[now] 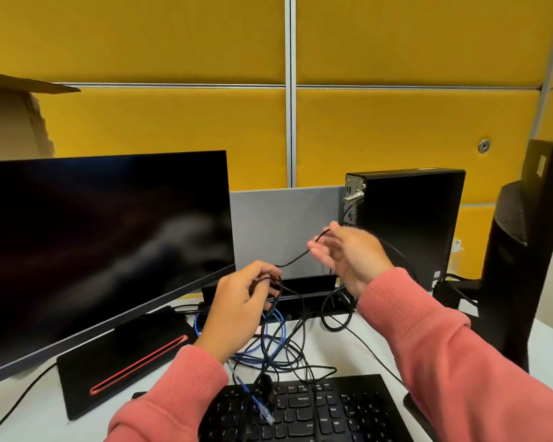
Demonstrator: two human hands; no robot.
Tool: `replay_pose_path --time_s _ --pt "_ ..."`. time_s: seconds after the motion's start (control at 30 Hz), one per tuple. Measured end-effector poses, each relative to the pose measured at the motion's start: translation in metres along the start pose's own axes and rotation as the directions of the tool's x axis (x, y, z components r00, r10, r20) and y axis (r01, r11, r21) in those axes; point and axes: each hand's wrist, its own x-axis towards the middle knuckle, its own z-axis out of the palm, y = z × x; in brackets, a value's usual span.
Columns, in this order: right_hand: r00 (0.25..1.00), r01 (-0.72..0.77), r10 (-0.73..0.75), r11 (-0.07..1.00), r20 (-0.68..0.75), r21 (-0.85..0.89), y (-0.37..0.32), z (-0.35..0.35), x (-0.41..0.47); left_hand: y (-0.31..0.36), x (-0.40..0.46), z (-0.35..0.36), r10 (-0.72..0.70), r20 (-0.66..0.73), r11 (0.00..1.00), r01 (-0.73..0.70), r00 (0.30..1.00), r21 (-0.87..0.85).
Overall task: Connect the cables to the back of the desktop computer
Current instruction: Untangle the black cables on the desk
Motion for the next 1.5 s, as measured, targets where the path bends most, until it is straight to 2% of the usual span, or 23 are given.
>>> replay_pose_path --time_s 0.07,0.1,0.13,0.17,0.2,0.27,0.37,0.4,0.47,0.57,0.67,0.83,0.9,0.97,1.03,1.1,1.17,1.2,1.27,1.33,1.37,1.43,1.5 --pt "0.973 -0.220 0.231 0.940 0.011 -0.262 0.010 0.001 -0.004 0.000 0.003 0.002 -0.015 -0.042 1.000 0.016 0.999 0.020" --pt "0.946 -0.270 0.323 0.843 0.036 -0.464 0.016 0.001 -0.008 -0.002 0.005 0.003 -0.022 -0.062 0.999 0.025 0.998 0.043" --pt "0.926 -0.247 0.372 0.730 0.068 -0.637 0.023 0.000 -0.013 -0.004 0.007 0.004 -0.031 -0.079 0.997 0.036 0.996 0.071" --pt "0.921 -0.163 0.370 0.651 0.121 -0.741 0.029 0.000 -0.016 -0.005 0.009 0.004 -0.036 -0.097 0.994 0.046 0.995 0.099" --pt "0.926 -0.048 0.322 0.621 0.199 -0.782 0.034 0.000 -0.019 -0.006 0.011 0.004 -0.035 -0.115 0.991 0.049 0.993 0.125" --pt "0.920 0.177 0.166 0.630 0.354 -0.756 0.038 0.001 -0.024 -0.005 0.016 0.005 -0.013 -0.139 0.982 0.039 0.990 0.186" --pt "0.881 0.443 -0.078 0.481 0.467 -0.756 0.034 -0.001 -0.026 0.002 0.023 0.005 -0.062 -0.086 0.985 0.075 0.994 0.155" --pt "0.862 0.490 -0.150 0.489 0.484 -0.722 0.031 -0.003 -0.026 0.004 0.026 0.004 -0.099 -0.052 0.986 0.105 0.994 0.126" --pt "0.853 0.504 -0.276 0.655 0.443 -0.562 0.027 -0.008 -0.025 0.002 0.032 -0.001 -0.169 -0.025 0.978 0.171 0.985 0.122" --pt "0.926 0.357 -0.316 0.910 0.206 -0.211 0.017 -0.022 -0.020 -0.012 0.039 -0.014 -0.277 -0.026 0.946 0.278 0.960 0.164" --pt "0.971 0.238 -0.238 0.971 0.037 0.004 0.015 -0.038 -0.012 -0.024 0.040 -0.020 -0.367 -0.027 0.927 0.368 0.930 0.069" --pt "0.978 0.137 -0.099 0.969 -0.186 0.205 0.027 -0.053 -0.007 -0.023 0.034 -0.012 -0.368 -0.042 0.930 0.367 0.929 -0.020" --pt "0.966 0.128 -0.076 0.971 -0.249 0.201 0.030 -0.057 -0.003 -0.018 0.030 -0.008 -0.372 -0.022 0.922 0.366 0.928 -0.126" --pt "0.960 0.057 -0.054 0.998 -0.276 0.004 0.035 -0.063 0.002 -0.015 0.029 -0.005 -0.352 -0.009 0.915 0.343 0.936 -0.211" --pt "0.963 -0.044 -0.020 0.972 -0.270 -0.231 0.041 -0.068 0.008 -0.011 0.030 -0.001 -0.301 -0.023 0.926 0.287 0.953 -0.245" --pt "0.960 -0.049 -0.095 0.868 -0.263 -0.494 0.045 -0.069 0.012 -0.011 0.030 0.004 -0.241 -0.014 0.942 0.230 0.971 -0.244" --pt "0.919 0.063 -0.308 0.732 -0.247 -0.678 0.041 -0.061 0.005 -0.011 0.030 0.009 -0.192 -0.001 0.963 0.188 0.981 -0.191" --pt "0.887 0.172 -0.425 0.669 -0.182 -0.723 0.035 -0.053 -0.002 -0.011 0.029 0.012 -0.171 -0.005 0.973 0.169 0.985 -0.155" --pt "0.839 0.428 -0.532 0.520 0.111 -0.739 0.025 -0.036 -0.015 -0.008 0.028 0.018 -0.133 -0.015 0.985 0.131 0.991 -0.112" --pt "0.833 0.531 -0.376 0.331 0.407 -0.780 0.020 -0.019 -0.023 -0.003 0.028 0.023 -0.089 -0.021 0.992 0.087 0.996 -0.087" --pt "0.839 0.535 -0.262 0.240 0.476 -0.810 0.021 -0.012 -0.025 -0.002 0.028 0.024 -0.069 -0.027 0.996 0.068 0.997 -0.065" --pt "0.856 0.512 -0.146 0.105 0.496 -0.852 0.023 -0.003 -0.026 -0.001 0.028 0.026 -0.034 -0.044 0.999 0.034 0.998 -0.006" --pt "0.834 0.532 -0.187 0.024 0.519 -0.846 0.023 -0.001 -0.023 -0.003 0.027 0.024 -0.039 -0.062 0.999 0.039 0.997 -0.010"
